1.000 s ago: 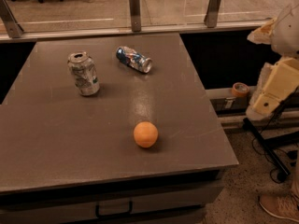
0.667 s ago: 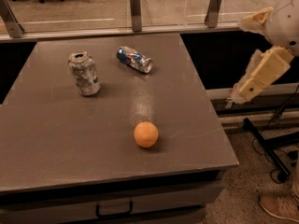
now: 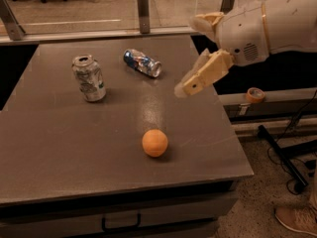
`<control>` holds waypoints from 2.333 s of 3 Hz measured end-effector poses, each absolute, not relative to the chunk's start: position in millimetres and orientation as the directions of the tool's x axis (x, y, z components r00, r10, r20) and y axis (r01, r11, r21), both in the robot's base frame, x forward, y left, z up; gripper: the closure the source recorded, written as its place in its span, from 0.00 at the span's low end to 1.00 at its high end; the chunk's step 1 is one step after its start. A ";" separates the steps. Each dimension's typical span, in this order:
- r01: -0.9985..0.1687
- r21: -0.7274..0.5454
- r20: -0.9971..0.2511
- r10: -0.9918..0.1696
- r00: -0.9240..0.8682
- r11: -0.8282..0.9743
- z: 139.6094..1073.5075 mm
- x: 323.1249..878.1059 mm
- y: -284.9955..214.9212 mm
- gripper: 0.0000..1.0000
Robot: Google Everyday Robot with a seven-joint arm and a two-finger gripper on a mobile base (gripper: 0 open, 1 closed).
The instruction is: Knock 7up can over
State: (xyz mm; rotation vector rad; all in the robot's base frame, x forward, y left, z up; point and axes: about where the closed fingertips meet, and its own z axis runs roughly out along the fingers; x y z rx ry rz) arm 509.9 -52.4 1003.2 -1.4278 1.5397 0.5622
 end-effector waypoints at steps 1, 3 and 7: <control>-0.947 -0.246 -0.873 -0.471 0.124 0.207 1013.7 506.7 -34.1 0.00; -0.946 -0.234 -0.879 -0.463 0.109 0.223 1003.3 508.4 -25.6 0.00; -0.977 -0.175 -0.917 -0.382 0.119 0.118 924.7 559.8 63.2 0.00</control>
Offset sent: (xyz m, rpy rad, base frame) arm -0.0031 0.0198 0.0111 0.0543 -0.0022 0.0277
